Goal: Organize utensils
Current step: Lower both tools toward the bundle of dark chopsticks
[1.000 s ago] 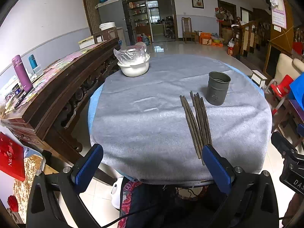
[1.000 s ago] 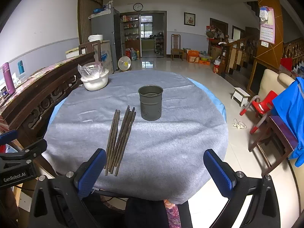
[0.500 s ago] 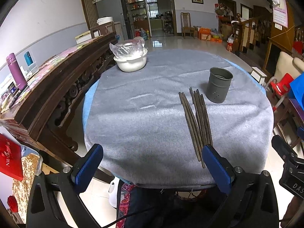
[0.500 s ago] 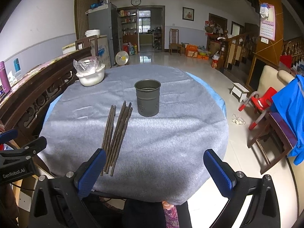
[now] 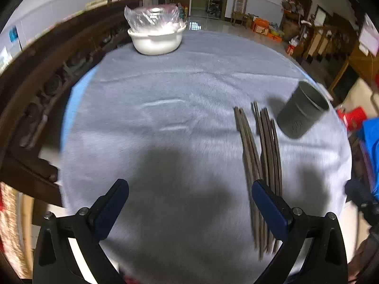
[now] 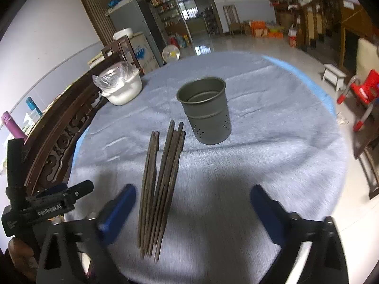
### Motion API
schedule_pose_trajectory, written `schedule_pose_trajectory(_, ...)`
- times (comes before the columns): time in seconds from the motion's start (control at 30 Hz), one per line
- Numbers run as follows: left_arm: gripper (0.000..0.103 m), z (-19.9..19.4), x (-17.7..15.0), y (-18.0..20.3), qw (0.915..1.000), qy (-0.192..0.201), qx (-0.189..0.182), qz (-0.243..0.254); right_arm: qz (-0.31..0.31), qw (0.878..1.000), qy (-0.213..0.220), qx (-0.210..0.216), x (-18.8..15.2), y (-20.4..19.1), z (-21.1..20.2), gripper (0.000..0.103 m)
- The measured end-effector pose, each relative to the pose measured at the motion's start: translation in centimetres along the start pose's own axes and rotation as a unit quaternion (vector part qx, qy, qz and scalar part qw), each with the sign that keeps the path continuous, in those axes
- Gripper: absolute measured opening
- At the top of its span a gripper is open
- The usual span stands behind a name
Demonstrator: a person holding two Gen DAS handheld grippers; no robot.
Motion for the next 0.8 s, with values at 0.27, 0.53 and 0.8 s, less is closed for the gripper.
schedule_pose_trajectory(0.27,0.075,5.3,0.6,3.7,0.9964,-0.06,-0.059,-0.008,0.033,0.998,-0.052,0.016,-1.2,0.6,4.9,0.056)
schedule_pose_trajectory(0.53,0.069,7.1,-0.1,4.7,0.9946,-0.084,-0.061,0.004,0.039,0.997,-0.068,0.014,-1.4,1.5,6.1,0.056)
schedule_pose_trajectory(0.8,0.069,8.4,-0.7,4.7,0.9927,-0.106,-0.058,0.004,0.047,0.996,-0.075,0.017,-1.7,1.4,7.1,0.056)
Point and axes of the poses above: each gripper's, at about its wrist camera, not at the fingertips, and z roughly the way its jaws point, y to its right, x to its top, the point moved 6 cm from there along z, roughly the way its jaws point, and after that the axes turned 12 degrees about y, right-handed, at the moved point
